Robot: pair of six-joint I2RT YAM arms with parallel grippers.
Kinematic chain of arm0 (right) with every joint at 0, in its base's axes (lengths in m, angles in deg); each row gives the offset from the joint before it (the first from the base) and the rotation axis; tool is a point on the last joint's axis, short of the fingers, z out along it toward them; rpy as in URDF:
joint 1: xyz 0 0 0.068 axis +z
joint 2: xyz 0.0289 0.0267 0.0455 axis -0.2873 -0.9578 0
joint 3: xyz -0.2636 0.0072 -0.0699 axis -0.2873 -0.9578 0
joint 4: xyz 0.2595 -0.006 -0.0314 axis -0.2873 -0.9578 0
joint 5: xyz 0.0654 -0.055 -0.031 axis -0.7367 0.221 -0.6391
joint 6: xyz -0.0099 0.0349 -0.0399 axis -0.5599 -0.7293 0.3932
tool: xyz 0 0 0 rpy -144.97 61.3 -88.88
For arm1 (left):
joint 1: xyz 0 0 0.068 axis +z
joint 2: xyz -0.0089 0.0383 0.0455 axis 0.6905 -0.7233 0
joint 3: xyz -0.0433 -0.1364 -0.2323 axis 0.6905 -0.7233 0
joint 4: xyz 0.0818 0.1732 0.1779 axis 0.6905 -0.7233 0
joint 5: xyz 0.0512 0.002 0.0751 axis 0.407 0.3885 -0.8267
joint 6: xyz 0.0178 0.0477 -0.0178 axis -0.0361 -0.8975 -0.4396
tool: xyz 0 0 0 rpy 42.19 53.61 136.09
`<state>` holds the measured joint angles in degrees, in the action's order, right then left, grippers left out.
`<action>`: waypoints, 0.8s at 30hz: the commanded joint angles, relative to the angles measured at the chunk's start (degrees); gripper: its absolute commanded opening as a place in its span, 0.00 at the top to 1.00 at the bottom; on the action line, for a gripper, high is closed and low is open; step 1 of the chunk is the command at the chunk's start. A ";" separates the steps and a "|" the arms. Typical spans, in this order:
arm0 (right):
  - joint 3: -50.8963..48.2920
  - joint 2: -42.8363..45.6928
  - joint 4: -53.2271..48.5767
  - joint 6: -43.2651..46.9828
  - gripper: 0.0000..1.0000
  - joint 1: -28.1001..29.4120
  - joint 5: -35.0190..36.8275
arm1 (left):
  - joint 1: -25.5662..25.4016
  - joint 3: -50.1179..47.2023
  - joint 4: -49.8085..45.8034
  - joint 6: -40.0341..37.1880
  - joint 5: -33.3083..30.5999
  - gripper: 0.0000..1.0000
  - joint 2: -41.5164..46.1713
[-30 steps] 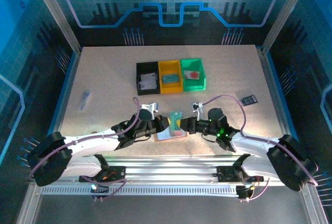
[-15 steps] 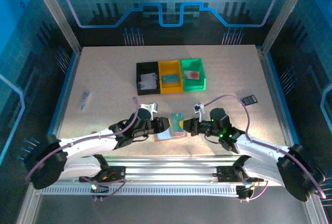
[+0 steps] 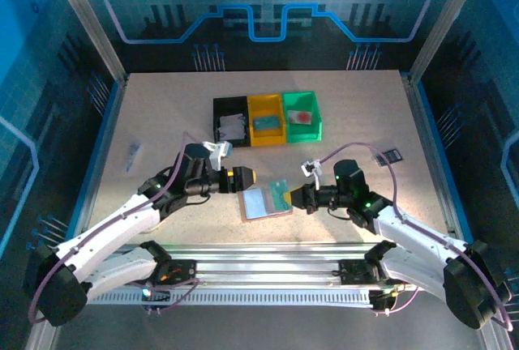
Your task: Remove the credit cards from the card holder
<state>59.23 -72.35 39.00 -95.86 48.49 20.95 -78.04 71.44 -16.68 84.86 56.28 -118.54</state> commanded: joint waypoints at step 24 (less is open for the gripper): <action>5.76 -7.65 0.01 3.68 1.00 2.70 -15.99 | -0.31 16.21 -24.62 -18.69 23.79 0.49 -17.16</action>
<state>63.07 -79.15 38.41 -93.32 50.30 6.87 -78.13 85.69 -38.38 69.10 77.54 -135.05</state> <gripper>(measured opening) 0.039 0.518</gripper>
